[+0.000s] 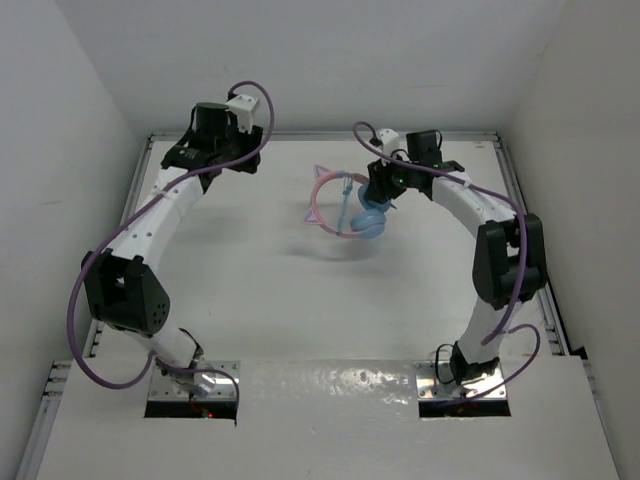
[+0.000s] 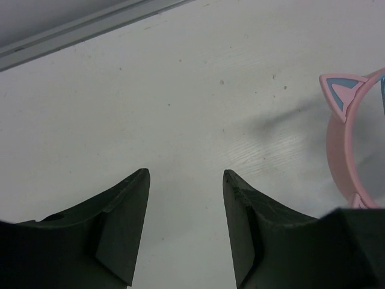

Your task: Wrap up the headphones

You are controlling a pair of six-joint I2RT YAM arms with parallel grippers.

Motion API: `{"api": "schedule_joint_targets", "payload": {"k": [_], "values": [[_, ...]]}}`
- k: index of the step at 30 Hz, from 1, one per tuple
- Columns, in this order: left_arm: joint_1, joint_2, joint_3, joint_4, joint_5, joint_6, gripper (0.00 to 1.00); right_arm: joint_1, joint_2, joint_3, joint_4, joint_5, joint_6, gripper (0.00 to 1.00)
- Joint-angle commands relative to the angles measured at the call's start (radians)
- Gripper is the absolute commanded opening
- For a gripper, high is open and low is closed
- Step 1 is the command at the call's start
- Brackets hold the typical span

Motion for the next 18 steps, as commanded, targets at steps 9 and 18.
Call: {"api": "schedule_joint_targets", "payload": {"k": [9,18], "values": [[0.021,-0.029,0.013,0.002,-0.03,0.007,0.5,-0.075,0.095,0.037,0.129,-0.097,0.06,0.0],[0.028,-0.006,0.01,-0.002,-0.024,0.01,0.49,-0.135,0.114,-0.007,0.2,-0.079,0.099,0.0]]}}
